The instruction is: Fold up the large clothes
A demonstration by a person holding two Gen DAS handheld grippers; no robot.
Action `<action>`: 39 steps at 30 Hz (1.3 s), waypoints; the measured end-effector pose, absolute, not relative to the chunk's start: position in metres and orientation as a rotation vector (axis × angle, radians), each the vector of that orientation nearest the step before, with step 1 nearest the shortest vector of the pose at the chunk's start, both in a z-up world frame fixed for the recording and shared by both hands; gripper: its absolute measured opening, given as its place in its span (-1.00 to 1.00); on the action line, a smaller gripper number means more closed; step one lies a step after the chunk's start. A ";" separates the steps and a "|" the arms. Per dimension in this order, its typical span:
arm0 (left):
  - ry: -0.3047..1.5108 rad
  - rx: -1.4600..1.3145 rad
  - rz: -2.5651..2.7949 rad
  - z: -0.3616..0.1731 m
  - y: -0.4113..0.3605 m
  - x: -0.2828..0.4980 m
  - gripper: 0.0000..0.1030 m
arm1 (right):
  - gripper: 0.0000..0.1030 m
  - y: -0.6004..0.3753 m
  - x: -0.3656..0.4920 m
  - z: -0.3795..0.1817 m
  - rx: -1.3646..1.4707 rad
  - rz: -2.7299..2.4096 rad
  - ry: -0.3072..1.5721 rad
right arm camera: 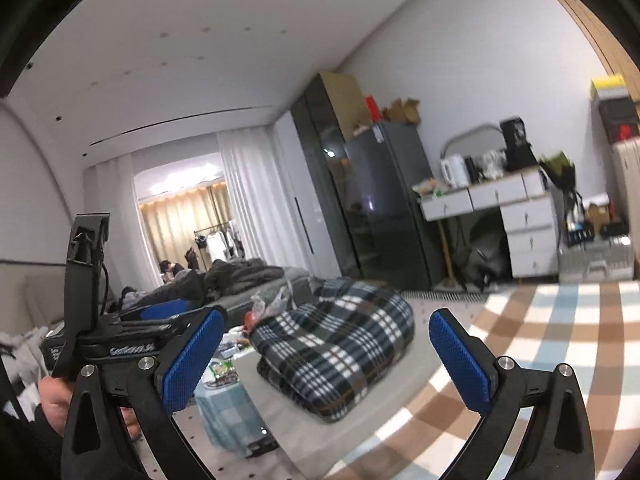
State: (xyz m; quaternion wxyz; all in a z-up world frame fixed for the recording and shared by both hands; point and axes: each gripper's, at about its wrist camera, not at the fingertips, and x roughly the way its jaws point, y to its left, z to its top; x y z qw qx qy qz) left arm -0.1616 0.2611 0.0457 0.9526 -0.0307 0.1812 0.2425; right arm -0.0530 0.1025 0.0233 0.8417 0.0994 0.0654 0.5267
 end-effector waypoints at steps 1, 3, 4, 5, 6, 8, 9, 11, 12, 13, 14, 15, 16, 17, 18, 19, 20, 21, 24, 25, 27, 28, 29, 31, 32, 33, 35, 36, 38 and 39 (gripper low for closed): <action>0.346 -0.068 0.504 0.046 0.264 -0.168 0.97 | 1.00 0.106 -0.057 0.023 0.210 1.112 0.123; 0.329 -0.087 0.506 0.043 0.267 -0.173 0.97 | 1.00 0.114 -0.063 0.023 0.207 1.116 0.111; 0.330 -0.100 0.507 0.042 0.270 -0.175 0.97 | 1.00 0.119 -0.065 0.022 0.196 1.118 0.114; 0.337 -0.114 0.514 0.040 0.273 -0.175 0.97 | 1.00 0.127 -0.067 0.021 0.171 1.110 0.125; 0.345 -0.125 0.523 0.039 0.276 -0.175 0.97 | 1.00 0.133 -0.068 0.019 0.153 1.106 0.134; 0.350 -0.142 0.539 0.033 0.280 -0.177 0.97 | 1.00 0.146 -0.069 0.014 0.115 1.110 0.162; 0.353 -0.144 0.542 0.031 0.282 -0.177 0.97 | 1.00 0.152 -0.069 0.011 0.102 1.105 0.177; 0.365 -0.137 0.566 0.024 0.284 -0.178 0.97 | 1.00 0.161 -0.069 0.005 0.083 1.111 0.209; 0.372 -0.141 0.572 0.020 0.286 -0.178 0.97 | 1.00 0.165 -0.068 0.002 0.075 1.110 0.222; 0.377 -0.149 0.571 0.016 0.286 -0.180 0.97 | 1.00 0.168 -0.067 0.000 0.064 1.102 0.237; 0.387 -0.161 0.560 0.013 0.288 -0.181 0.97 | 1.00 0.170 -0.066 -0.002 0.058 1.097 0.246; 0.387 -0.182 0.558 0.011 0.291 -0.182 0.97 | 1.00 0.172 -0.065 -0.003 0.053 1.095 0.254; 0.382 -0.195 0.569 0.009 0.292 -0.185 0.97 | 1.00 0.173 -0.064 -0.004 0.052 1.094 0.261; 0.382 -0.199 0.584 0.007 0.294 -0.185 0.97 | 1.00 0.173 -0.064 -0.004 0.053 1.093 0.264; 0.388 -0.192 0.592 0.005 0.294 -0.185 0.97 | 1.00 0.173 -0.063 -0.005 0.055 1.092 0.264; 0.398 -0.178 0.598 0.004 0.293 -0.183 0.97 | 1.00 0.172 -0.064 -0.004 0.055 1.091 0.261; 0.402 -0.170 0.600 0.002 0.293 -0.182 0.97 | 1.00 0.172 -0.064 -0.004 0.053 1.087 0.257; 0.406 -0.162 0.602 0.002 0.291 -0.181 0.97 | 1.00 0.173 -0.065 -0.003 0.050 1.084 0.254; 0.400 -0.166 0.592 0.001 0.289 -0.183 0.97 | 1.00 0.173 -0.066 -0.002 0.050 1.081 0.255; 0.395 -0.169 0.589 0.002 0.288 -0.184 0.97 | 1.00 0.173 -0.066 -0.002 0.051 1.080 0.259; 0.394 -0.173 0.581 0.002 0.288 -0.184 0.97 | 1.00 0.174 -0.066 -0.003 0.055 1.079 0.263; 0.394 -0.175 0.574 0.003 0.287 -0.184 0.97 | 1.00 0.174 -0.066 -0.003 0.057 1.077 0.263; 0.395 -0.177 0.570 0.002 0.288 -0.184 0.97 | 1.00 0.174 -0.066 -0.003 0.058 1.078 0.263; 0.403 -0.178 0.558 0.003 0.288 -0.183 0.97 | 1.00 0.173 -0.066 -0.003 0.060 1.078 0.262; 0.407 -0.178 0.555 0.002 0.289 -0.182 0.97 | 1.00 0.173 -0.066 -0.003 0.060 1.075 0.262; 0.410 -0.175 0.556 0.002 0.289 -0.182 0.97 | 1.00 0.173 -0.065 -0.003 0.062 1.076 0.266; 0.405 -0.172 0.555 0.003 0.287 -0.183 0.97 | 1.00 0.173 -0.065 -0.003 0.067 1.074 0.269; 0.406 -0.172 0.552 0.003 0.287 -0.182 0.97 | 1.00 0.172 -0.065 -0.003 0.067 1.075 0.268; 0.409 -0.177 0.543 0.004 0.288 -0.182 0.97 | 1.00 0.172 -0.065 -0.003 0.068 1.072 0.268; 0.408 -0.178 0.543 0.005 0.288 -0.183 0.97 | 1.00 0.172 -0.065 -0.003 0.069 1.073 0.270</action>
